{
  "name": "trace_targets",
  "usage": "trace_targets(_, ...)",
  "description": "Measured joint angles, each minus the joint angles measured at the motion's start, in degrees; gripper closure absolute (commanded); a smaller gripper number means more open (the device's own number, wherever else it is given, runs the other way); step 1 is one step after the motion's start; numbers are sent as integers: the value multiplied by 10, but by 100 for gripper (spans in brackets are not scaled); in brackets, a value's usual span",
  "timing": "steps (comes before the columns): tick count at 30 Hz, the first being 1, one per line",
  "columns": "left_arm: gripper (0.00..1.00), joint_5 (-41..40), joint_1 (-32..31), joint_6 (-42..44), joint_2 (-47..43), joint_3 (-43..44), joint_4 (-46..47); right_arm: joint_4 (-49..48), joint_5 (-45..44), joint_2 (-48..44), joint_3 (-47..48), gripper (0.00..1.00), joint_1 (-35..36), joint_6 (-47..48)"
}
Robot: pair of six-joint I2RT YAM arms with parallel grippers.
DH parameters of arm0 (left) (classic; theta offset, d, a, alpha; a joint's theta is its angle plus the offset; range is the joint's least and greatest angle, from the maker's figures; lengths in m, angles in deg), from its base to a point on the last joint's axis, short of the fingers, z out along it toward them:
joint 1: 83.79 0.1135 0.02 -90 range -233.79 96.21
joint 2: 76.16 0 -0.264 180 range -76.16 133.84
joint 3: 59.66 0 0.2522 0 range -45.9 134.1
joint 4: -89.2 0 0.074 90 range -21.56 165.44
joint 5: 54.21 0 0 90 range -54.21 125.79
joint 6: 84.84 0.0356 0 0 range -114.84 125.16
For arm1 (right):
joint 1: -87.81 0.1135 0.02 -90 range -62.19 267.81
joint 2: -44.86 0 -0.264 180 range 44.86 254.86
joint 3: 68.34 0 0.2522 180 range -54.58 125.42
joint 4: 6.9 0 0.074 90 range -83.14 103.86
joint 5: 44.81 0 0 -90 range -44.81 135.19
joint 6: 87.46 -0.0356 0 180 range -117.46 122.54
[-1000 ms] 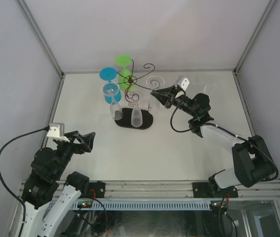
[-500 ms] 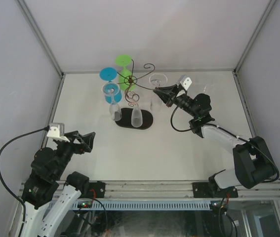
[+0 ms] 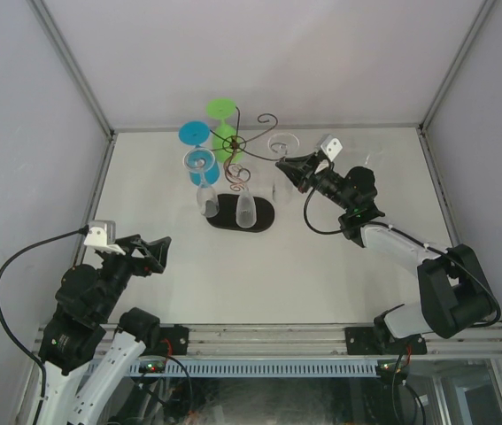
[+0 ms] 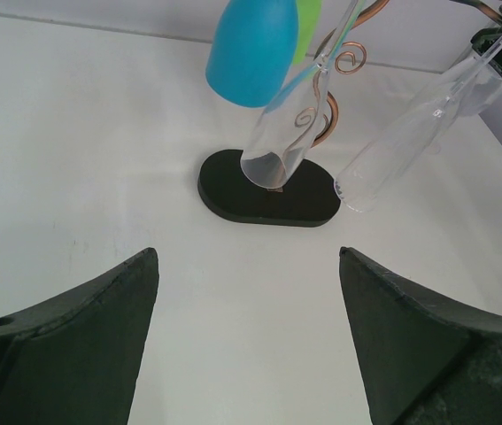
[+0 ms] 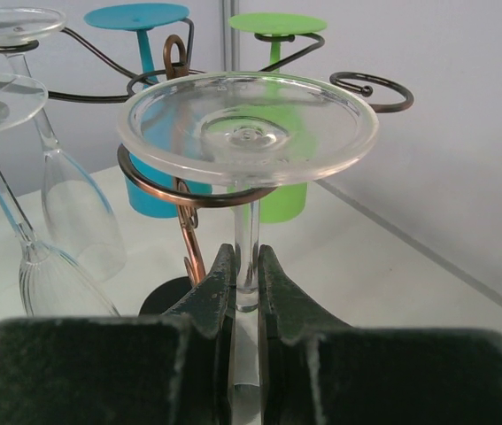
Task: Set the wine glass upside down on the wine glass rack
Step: Turn the wine glass upside down at the wine rack.
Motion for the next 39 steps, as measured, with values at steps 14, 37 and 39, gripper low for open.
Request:
trace_targets(14, 14, 0, 0, 0, 0, 0, 0, 84, -14, 5, 30, 89, 12, 36)
trace_targets(37, 14, 0, 0, 0, 0, 0, 0, 172, -22, -36, 32, 52, 15, 81)
trace_targets(39, 14, 0, 0, 0, 0, 0, 0, 183, -23, -59, 32, 51, 15, 87)
